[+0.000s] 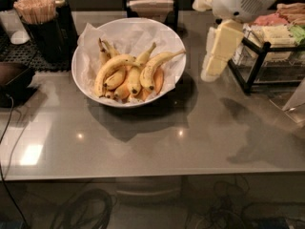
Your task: Pick banana from white bowl
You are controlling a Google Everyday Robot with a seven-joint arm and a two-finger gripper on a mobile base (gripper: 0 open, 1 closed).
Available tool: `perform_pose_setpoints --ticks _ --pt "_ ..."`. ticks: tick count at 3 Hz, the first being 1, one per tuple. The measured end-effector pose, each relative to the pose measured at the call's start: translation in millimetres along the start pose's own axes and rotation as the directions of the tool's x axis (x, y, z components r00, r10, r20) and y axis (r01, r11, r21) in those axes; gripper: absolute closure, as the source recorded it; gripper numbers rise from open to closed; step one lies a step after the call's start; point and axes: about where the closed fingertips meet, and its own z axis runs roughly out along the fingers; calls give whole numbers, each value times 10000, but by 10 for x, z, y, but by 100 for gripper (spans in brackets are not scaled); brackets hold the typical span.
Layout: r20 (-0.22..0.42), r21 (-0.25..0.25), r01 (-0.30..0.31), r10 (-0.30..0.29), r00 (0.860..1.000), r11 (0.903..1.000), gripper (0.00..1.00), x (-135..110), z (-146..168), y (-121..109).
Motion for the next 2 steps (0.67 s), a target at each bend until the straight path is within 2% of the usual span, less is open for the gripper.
perform_pose_setpoints --ticks 1,2 --pt "839 -276 948 -922 9922 9951 0 -617 228 -435" --pt "1391 98 1258 -1260 9822 9920 0 -930 141 -550"
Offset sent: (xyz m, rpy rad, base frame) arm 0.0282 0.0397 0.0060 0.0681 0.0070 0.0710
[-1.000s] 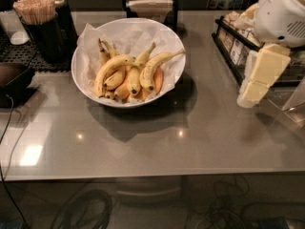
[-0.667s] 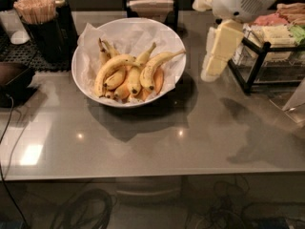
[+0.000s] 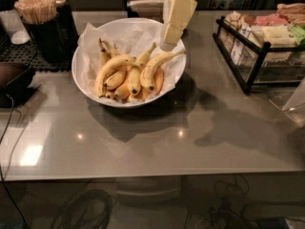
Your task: Pick banana from white bowl
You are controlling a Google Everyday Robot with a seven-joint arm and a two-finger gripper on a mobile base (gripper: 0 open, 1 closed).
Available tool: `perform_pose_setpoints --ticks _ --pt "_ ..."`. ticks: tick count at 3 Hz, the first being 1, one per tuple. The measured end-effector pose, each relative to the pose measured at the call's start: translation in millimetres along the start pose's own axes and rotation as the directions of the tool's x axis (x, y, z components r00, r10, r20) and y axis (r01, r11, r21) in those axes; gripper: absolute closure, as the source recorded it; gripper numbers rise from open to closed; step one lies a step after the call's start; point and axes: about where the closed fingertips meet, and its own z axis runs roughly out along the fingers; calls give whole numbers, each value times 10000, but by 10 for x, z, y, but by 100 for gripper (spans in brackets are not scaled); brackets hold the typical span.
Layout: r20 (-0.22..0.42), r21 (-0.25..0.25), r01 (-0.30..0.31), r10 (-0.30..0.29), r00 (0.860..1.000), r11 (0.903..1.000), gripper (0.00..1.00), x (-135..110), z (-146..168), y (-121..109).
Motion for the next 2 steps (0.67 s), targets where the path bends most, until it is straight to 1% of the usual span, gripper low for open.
perform_pose_setpoints --ticks 1,2 --pt "-59 106 -454 455 9989 9989 0 258 100 76" --pt "-522 -392 -594 573 9970 9975 0 452 329 144"
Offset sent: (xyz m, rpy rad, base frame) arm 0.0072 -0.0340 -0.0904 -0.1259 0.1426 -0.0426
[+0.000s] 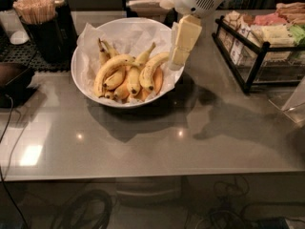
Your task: Pick banana from white bowl
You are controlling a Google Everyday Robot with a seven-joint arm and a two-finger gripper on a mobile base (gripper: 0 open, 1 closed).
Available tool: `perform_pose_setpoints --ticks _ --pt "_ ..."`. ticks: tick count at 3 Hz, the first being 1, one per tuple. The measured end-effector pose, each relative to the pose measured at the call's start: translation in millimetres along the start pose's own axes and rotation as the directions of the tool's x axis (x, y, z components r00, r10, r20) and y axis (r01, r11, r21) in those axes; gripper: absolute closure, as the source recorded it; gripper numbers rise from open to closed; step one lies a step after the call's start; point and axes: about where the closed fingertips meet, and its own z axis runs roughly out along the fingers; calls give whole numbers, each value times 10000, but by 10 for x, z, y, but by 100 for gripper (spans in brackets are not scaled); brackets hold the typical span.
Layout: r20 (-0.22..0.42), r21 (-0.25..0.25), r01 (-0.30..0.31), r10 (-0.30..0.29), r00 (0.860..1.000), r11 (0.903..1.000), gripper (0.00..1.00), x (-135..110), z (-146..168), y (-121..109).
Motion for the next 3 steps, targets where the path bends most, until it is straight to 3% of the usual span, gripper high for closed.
perform_pose_setpoints --ticks 1,2,3 --pt "-13 -17 0 0 10000 10000 0 4 5 3" --pt "-12 -18 -1 1 10000 10000 19 4 5 3" --pt "152 -79 -115 116 9998 9999 30 6 89 7"
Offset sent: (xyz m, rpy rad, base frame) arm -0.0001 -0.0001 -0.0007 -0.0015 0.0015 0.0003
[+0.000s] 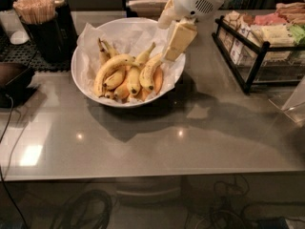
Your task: Pick banana from white bowl
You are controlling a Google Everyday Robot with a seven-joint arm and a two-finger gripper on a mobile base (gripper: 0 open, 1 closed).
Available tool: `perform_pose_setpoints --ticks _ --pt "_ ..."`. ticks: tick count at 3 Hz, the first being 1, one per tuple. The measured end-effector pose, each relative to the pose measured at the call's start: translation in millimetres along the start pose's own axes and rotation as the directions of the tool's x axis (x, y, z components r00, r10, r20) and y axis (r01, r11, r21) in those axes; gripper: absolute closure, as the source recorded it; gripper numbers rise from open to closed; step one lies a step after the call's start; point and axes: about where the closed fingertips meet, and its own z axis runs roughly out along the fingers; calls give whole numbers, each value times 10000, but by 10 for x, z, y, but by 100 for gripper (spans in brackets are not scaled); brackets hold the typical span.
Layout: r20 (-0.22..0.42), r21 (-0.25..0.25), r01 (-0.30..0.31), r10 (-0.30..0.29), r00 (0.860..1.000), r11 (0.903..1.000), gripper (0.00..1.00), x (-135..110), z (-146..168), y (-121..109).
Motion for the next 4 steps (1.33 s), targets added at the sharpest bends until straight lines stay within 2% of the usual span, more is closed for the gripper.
perform_pose_setpoints --ticks 1,3,4 --pt "152 -354 -137 142 9998 9993 25 16 210 39" --pt "138 -1010 -506 522 9985 9936 30 139 612 67" --pt "-164 -1265 -420 403 9991 9911 28 216 701 26"
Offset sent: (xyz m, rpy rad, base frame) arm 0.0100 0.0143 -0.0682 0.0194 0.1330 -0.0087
